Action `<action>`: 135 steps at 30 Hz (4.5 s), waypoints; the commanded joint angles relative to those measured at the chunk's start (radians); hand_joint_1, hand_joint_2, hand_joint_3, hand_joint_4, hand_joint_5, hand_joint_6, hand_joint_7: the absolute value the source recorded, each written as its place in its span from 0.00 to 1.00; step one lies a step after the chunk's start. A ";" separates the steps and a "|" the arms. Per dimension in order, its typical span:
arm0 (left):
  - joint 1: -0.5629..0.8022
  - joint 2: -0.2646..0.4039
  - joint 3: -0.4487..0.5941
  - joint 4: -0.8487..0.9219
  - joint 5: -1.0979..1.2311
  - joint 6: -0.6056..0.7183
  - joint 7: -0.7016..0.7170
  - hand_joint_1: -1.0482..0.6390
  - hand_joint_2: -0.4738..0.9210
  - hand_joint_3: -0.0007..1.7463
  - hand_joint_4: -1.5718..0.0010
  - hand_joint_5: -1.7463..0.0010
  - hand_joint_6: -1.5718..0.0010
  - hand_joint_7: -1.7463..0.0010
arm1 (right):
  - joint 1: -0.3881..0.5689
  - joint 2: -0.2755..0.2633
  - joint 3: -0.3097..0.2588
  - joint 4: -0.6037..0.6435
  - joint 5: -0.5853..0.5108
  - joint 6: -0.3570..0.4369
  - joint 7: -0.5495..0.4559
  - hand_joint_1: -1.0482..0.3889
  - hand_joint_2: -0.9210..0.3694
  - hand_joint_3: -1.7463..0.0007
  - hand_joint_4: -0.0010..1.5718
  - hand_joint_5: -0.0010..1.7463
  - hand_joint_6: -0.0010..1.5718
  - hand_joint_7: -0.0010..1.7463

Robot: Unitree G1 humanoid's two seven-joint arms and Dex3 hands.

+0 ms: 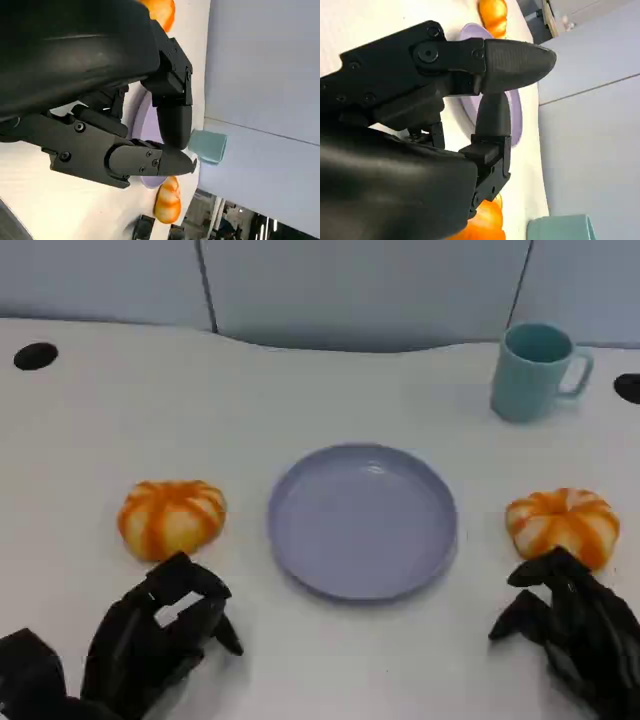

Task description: Grasp the bread from the table and place it into the plate.

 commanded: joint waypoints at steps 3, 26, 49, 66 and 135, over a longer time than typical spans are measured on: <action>0.000 0.018 0.006 -0.003 0.000 -0.001 -0.003 0.26 1.00 0.18 0.58 0.00 0.65 0.18 | 0.006 -0.014 0.000 -0.017 0.007 0.009 -0.001 0.41 0.00 0.70 0.30 1.00 0.23 0.93; 0.002 0.017 0.010 -0.012 0.000 0.014 -0.001 0.26 1.00 0.17 0.59 0.00 0.66 0.17 | 0.001 -0.012 -0.001 -0.004 0.006 0.000 -0.001 0.42 0.00 0.70 0.29 1.00 0.23 0.92; 0.014 0.163 -0.055 -0.150 0.655 -0.500 0.474 0.30 1.00 0.11 0.79 0.66 0.67 0.99 | -0.001 0.003 0.012 0.003 0.009 -0.007 0.011 0.41 0.00 0.69 0.29 1.00 0.23 0.93; 0.028 0.379 -0.243 -0.671 1.349 0.072 0.702 0.23 0.98 0.01 1.00 0.93 0.89 1.00 | -0.005 0.009 0.022 -0.002 0.000 0.005 -0.008 0.40 0.00 0.71 0.29 1.00 0.23 0.92; -0.801 0.228 -0.790 0.628 1.193 0.352 0.585 0.38 0.85 0.01 1.00 1.00 0.96 0.99 | 0.042 0.014 0.019 -0.070 0.021 0.034 0.001 0.39 0.00 0.73 0.31 1.00 0.25 0.91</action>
